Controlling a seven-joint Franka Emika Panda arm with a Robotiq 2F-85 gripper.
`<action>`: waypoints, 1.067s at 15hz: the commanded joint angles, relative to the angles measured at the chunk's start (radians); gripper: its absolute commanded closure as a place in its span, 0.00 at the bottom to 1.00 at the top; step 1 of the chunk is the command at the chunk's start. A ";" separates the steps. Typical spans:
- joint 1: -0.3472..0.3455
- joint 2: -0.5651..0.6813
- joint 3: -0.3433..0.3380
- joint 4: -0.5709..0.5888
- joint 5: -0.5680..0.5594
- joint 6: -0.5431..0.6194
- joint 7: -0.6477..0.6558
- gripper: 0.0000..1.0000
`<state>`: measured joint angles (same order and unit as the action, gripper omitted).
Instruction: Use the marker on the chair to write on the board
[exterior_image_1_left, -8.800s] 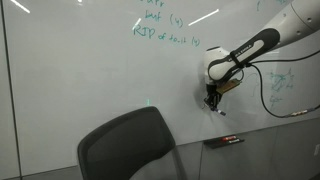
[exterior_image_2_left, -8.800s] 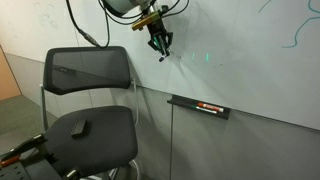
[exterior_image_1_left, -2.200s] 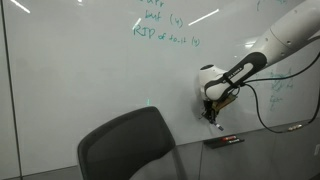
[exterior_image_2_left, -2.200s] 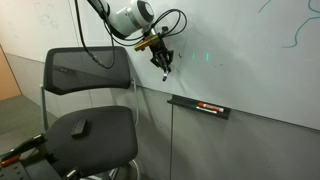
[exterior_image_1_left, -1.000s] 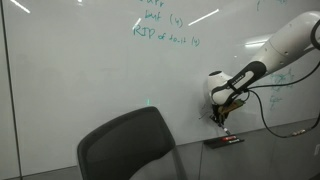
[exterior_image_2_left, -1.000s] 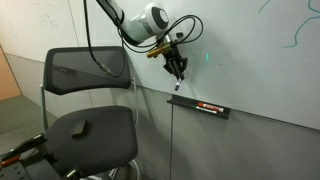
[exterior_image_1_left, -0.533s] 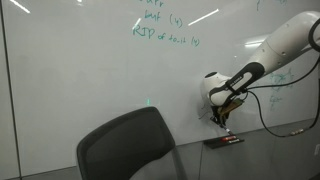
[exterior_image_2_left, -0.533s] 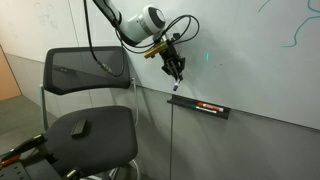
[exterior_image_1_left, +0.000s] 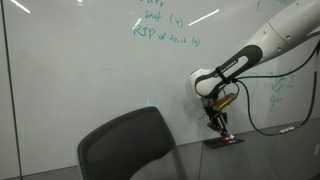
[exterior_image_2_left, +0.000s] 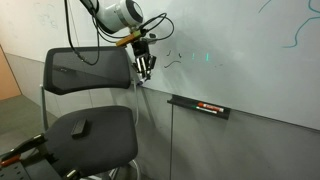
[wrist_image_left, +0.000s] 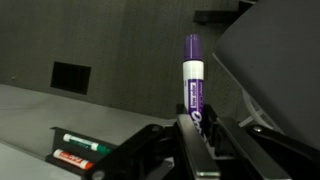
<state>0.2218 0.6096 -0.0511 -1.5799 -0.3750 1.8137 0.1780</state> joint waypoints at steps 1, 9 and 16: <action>-0.035 -0.075 0.076 -0.126 0.074 -0.048 -0.111 0.93; -0.078 -0.200 0.204 -0.490 0.223 0.265 -0.322 0.93; -0.045 -0.063 0.271 -0.611 0.233 0.610 -0.457 0.92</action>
<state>0.1673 0.4986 0.2057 -2.1762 -0.1254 2.3411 -0.2321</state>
